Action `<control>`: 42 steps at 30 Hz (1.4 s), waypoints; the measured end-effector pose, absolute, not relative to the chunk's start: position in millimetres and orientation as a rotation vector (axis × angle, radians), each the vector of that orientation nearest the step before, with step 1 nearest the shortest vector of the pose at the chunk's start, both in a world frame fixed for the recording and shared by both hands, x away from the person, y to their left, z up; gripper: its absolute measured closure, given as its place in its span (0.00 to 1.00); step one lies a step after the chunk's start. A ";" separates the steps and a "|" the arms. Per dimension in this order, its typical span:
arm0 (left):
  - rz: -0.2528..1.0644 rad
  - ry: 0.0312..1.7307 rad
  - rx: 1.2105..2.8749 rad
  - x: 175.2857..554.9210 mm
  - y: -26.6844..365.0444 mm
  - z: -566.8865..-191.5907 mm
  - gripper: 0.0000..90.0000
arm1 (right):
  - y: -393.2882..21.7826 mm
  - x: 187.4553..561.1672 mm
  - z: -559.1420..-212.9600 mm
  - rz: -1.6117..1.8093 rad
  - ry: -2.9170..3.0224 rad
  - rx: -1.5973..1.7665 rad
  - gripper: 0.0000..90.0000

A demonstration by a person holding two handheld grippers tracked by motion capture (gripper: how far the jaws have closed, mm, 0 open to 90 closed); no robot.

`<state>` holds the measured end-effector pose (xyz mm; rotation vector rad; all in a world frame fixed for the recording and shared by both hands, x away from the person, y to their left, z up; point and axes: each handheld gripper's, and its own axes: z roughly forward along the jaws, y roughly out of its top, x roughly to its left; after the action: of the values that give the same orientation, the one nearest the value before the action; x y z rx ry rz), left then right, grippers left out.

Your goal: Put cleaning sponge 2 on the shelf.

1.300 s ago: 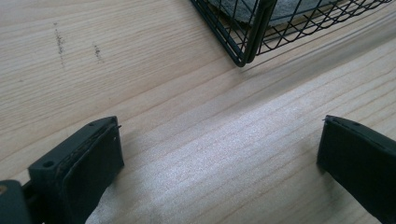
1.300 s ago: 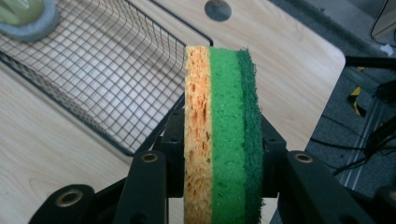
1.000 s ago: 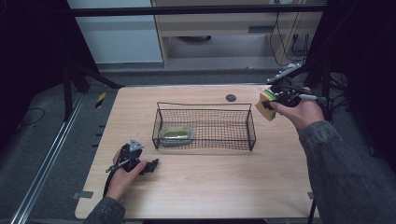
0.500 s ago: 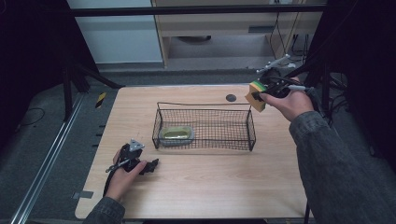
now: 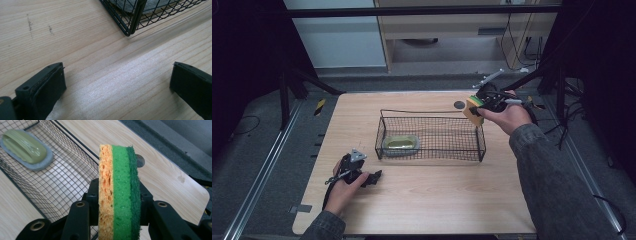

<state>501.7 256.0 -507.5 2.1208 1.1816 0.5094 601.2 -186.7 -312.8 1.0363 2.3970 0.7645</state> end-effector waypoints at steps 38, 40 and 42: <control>0.511 1.181 2.118 501.7 255.9 -507.7 0.00 | -181.5 621.9 -368.2 0.730 2.488 1.068 0.72; 0.511 1.182 2.118 501.7 255.8 -507.6 0.00 | -181.6 622.5 -369.2 0.728 2.489 1.071 0.72; 0.510 1.181 2.119 501.8 255.9 -507.6 0.00 | -182.1 623.1 -371.0 0.729 2.492 1.071 0.72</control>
<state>501.8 255.9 -507.6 2.1192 1.1806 0.5105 623.1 -182.1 -371.0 1.0712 2.4923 0.7287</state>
